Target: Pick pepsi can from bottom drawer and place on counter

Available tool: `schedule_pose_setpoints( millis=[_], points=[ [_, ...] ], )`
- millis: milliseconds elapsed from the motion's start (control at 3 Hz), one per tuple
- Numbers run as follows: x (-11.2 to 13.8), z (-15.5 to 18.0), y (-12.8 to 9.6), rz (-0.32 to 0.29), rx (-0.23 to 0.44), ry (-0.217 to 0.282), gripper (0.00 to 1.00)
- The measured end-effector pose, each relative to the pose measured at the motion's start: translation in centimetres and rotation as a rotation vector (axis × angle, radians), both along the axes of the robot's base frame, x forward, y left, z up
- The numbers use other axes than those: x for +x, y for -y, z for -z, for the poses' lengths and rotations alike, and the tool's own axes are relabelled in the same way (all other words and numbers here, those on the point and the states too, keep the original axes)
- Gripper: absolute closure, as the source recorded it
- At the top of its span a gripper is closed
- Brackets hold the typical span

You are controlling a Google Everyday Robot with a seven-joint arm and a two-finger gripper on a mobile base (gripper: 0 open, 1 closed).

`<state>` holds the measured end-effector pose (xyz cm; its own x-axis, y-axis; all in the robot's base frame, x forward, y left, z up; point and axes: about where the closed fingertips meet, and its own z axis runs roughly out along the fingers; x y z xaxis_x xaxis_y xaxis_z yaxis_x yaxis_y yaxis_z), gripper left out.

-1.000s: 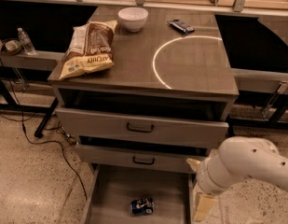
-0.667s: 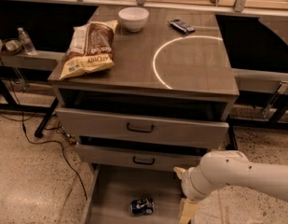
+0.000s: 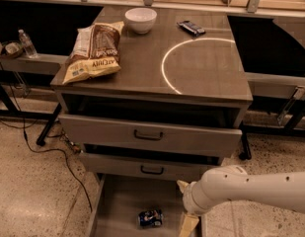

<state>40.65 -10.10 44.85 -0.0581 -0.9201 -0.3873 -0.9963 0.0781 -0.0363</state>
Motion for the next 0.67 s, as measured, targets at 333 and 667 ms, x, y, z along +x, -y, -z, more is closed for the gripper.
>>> schedule_pose_setpoints(
  millis=[333, 667],
  points=[
    [1.4, 6.2, -3.2, 0.031, 0.088, -0.001, 0.00],
    [2.0, 10.6, -5.9, 0.018, 0.140, 0.005, 0.00]
  ],
)
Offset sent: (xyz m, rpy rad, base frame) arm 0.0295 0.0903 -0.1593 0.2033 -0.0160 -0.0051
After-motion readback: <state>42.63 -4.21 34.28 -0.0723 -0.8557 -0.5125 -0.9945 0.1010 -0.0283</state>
